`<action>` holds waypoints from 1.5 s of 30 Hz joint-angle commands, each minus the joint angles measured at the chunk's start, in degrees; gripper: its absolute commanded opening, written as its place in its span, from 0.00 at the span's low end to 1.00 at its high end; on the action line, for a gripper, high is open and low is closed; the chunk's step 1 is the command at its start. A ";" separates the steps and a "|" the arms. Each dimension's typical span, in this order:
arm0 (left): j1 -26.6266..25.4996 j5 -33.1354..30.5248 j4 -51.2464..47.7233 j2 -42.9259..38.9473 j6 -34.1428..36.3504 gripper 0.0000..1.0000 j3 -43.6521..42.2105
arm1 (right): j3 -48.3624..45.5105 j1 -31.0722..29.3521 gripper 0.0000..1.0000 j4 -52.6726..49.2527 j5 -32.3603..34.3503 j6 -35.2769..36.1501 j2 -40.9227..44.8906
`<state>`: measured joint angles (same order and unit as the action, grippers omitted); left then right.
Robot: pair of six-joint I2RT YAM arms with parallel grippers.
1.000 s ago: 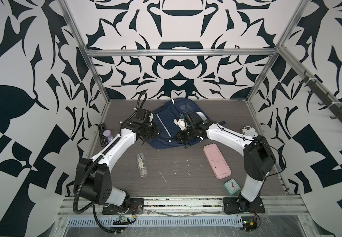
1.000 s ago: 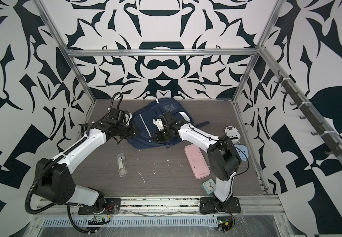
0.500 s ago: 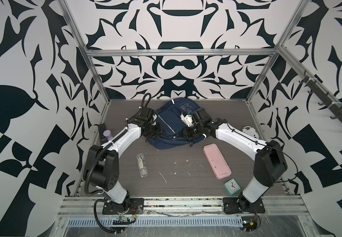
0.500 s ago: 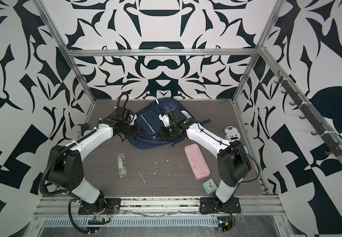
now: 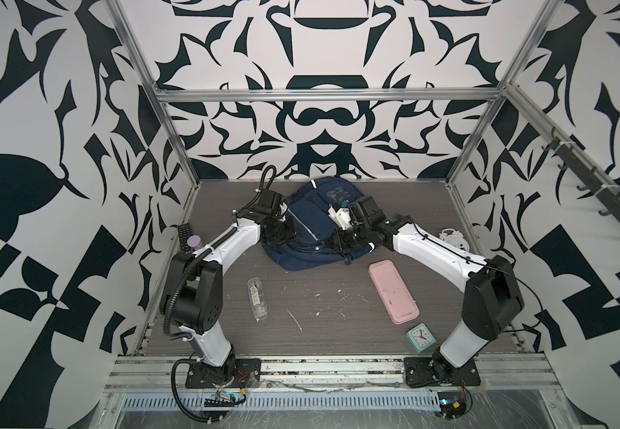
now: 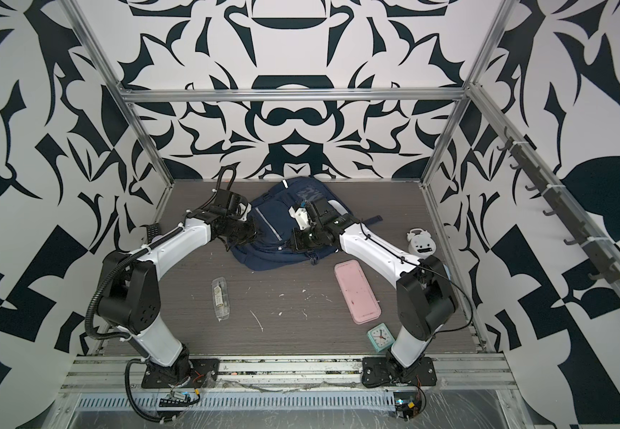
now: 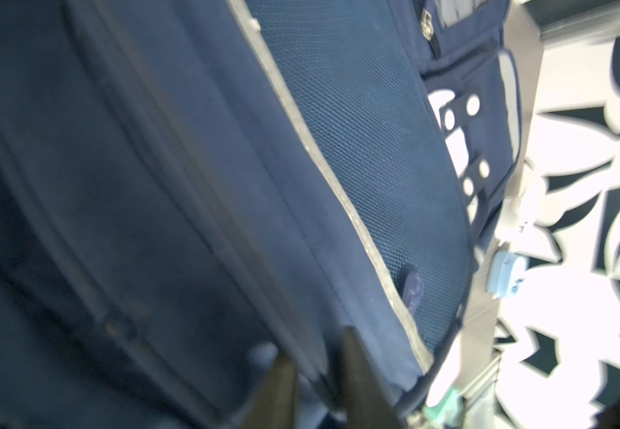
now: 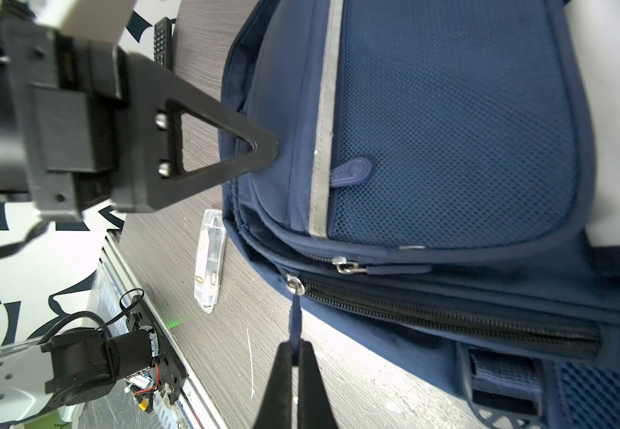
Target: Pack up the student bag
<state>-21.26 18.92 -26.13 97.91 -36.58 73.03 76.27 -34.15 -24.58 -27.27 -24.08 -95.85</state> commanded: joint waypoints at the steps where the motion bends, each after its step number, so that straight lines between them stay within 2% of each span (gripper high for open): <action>1: -1.12 -0.20 1.26 0.00 -0.32 0.11 2.95 | 0.24 0.38 0.00 1.99 -1.35 0.27 3.00; 8: -2.95 0.94 1.66 -2.02 -2.66 0.04 5.44 | 0.12 -1.72 0.00 3.81 -2.62 -0.61 1.75; 14: -4.09 0.86 1.87 -2.75 -3.74 0.04 6.21 | 2.25 -4.42 0.00 6.30 -2.97 -2.49 -0.85; 23: -4.58 -0.12 2.30 -2.83 -4.05 0.09 5.47 | 11.43 -7.62 0.00 8.70 -2.77 -5.65 -8.10; 29: -3.26 -1.48 1.60 -2.76 -2.33 0.21 4.62 | 12.84 -7.50 0.00 9.18 -2.10 -6.16 -9.48; 36: 1.22 -2.21 0.07 -1.41 0.95 0.48 4.20 | 6.82 -6.63 0.00 8.93 -1.40 -5.81 -5.09; 45: 4.18 -2.33 -1.98 6.14 4.00 0.51 8.00 | -0.44 -4.61 0.00 8.37 -0.68 -5.47 0.25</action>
<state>-17.23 16.64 -25.98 101.65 -34.44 78.65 76.34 -39.27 -18.00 -27.33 -29.85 -98.85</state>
